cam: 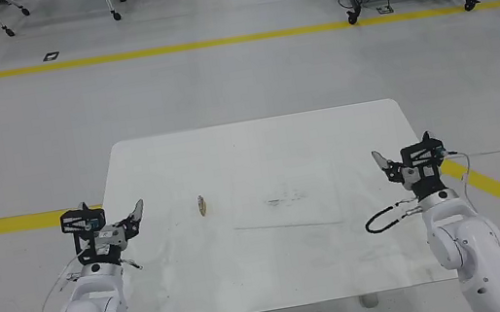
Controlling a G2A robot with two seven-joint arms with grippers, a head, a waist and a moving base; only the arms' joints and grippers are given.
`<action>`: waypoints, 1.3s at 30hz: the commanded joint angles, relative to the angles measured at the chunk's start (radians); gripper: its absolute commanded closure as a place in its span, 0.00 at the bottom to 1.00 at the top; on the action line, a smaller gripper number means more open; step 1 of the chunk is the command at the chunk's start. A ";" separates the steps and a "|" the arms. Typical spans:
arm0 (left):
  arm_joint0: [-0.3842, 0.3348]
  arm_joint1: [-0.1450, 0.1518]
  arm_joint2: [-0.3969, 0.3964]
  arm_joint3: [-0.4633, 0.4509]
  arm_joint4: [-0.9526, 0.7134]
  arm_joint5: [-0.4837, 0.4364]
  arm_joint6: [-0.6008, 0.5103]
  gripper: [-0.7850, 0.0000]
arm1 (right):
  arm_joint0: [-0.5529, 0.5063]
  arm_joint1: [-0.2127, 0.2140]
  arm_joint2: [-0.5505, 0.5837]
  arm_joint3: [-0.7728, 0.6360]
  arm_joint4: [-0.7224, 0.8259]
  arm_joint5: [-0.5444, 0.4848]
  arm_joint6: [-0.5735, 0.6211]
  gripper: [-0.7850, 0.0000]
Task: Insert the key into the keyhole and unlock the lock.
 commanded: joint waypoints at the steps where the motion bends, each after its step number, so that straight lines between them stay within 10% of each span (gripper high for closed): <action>1: 0.000 0.000 0.000 0.000 0.000 0.000 0.000 0.00 | 0.000 0.000 0.000 0.000 0.000 0.000 0.000 0.00; 31: 0.000 0.000 0.000 0.000 0.000 0.000 0.000 0.00 | 0.092 -0.014 -0.156 0.036 -0.121 -0.010 0.145 0.00; 39: 0.000 0.000 0.000 0.000 0.000 0.000 0.000 0.00 | 0.353 -0.042 -0.418 0.249 -0.136 -0.315 0.306 0.00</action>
